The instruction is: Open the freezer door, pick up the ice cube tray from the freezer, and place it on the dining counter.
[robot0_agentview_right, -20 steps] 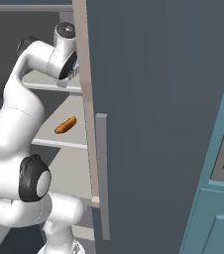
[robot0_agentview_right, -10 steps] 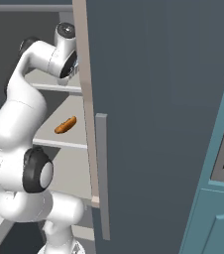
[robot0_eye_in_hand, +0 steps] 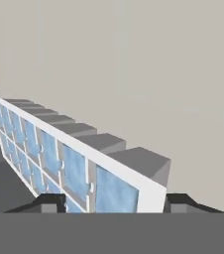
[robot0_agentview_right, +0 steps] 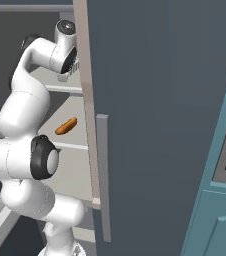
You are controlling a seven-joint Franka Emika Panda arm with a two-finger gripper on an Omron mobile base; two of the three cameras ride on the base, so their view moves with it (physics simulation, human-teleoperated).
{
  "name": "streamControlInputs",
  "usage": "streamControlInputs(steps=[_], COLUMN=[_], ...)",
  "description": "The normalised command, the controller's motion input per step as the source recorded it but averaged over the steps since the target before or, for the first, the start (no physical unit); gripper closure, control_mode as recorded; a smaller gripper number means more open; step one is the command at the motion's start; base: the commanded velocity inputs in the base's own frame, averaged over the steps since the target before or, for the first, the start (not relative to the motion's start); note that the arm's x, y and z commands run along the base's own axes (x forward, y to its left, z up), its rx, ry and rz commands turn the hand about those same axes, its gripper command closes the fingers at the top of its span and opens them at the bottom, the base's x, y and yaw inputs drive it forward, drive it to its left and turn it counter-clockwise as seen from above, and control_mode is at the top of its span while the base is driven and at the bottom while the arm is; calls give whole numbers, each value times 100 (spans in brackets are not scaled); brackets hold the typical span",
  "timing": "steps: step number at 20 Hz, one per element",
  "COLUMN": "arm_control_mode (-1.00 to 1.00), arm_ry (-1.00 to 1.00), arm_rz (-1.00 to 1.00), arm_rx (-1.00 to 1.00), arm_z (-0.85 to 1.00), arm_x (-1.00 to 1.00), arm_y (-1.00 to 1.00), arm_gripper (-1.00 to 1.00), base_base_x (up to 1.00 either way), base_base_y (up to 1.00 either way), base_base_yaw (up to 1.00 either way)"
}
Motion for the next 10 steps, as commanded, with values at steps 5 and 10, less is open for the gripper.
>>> streamControlInputs(steps=[5,10], arm_control_mode=[-100,-100], arm_ry=[0,-1], arm_rz=[0,0], arm_rx=[0,0], arm_z=[0,0], arm_x=[0,0], arm_y=[0,0], arm_gripper=[100,100], base_base_x=[0,0], base_base_y=[0,0], base_base_yaw=[0,0])
